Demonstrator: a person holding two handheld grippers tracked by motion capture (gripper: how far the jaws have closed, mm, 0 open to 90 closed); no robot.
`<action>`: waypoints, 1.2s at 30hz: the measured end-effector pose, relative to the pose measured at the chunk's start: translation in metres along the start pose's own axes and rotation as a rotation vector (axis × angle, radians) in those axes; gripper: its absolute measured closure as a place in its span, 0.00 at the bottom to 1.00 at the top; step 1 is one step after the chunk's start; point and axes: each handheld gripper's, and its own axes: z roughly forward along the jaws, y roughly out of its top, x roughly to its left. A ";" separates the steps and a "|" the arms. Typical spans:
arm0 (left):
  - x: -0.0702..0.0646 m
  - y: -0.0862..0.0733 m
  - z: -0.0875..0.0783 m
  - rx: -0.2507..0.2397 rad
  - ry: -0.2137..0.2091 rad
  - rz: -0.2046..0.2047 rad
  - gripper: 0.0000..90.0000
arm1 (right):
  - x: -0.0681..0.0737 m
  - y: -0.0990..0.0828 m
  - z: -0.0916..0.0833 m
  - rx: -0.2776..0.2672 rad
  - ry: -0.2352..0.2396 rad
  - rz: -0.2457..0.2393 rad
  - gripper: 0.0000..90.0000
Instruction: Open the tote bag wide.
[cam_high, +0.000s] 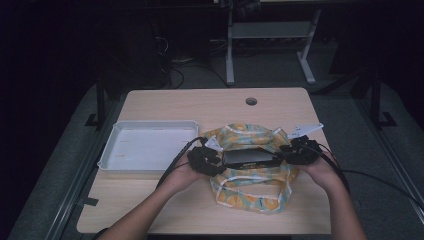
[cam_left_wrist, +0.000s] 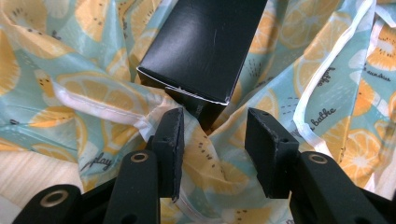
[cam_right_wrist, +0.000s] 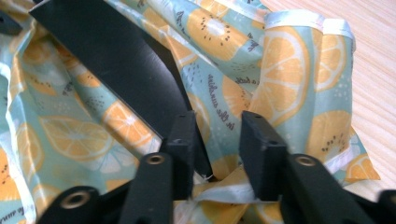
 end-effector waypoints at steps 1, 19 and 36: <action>0.000 0.000 0.001 0.001 0.001 0.001 0.63 | 0.000 0.000 0.001 0.004 0.001 0.004 0.83; -0.004 -0.002 0.004 0.009 -0.015 -0.003 0.65 | -0.012 0.001 -0.001 -0.049 -0.055 0.069 1.00; -0.006 -0.005 0.018 0.123 0.001 0.069 0.99 | -0.024 -0.003 0.018 -0.037 -0.127 0.153 1.00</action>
